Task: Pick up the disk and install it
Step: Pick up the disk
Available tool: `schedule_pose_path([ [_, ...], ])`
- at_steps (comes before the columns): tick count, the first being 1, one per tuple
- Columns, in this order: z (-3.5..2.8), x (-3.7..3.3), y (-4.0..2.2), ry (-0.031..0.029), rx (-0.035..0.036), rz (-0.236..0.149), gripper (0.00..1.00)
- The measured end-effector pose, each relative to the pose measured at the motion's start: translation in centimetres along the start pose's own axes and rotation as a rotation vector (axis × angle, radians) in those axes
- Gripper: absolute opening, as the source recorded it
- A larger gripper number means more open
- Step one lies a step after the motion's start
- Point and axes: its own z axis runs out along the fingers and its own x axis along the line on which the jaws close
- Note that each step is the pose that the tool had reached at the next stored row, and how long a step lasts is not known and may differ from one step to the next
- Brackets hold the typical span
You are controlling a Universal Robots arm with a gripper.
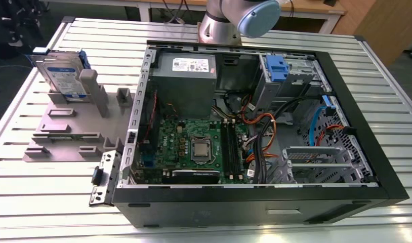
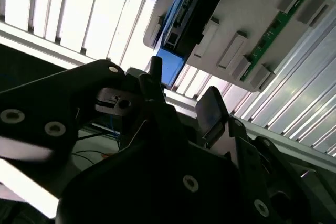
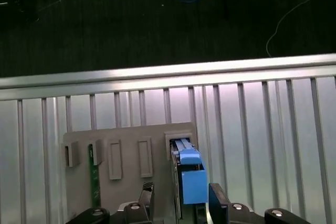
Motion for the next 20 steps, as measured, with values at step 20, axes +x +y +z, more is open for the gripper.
schedule_pose_path([
  [20,2.53,-0.59,0.57,0.0078,0.0209,-0.083,0.66],
])
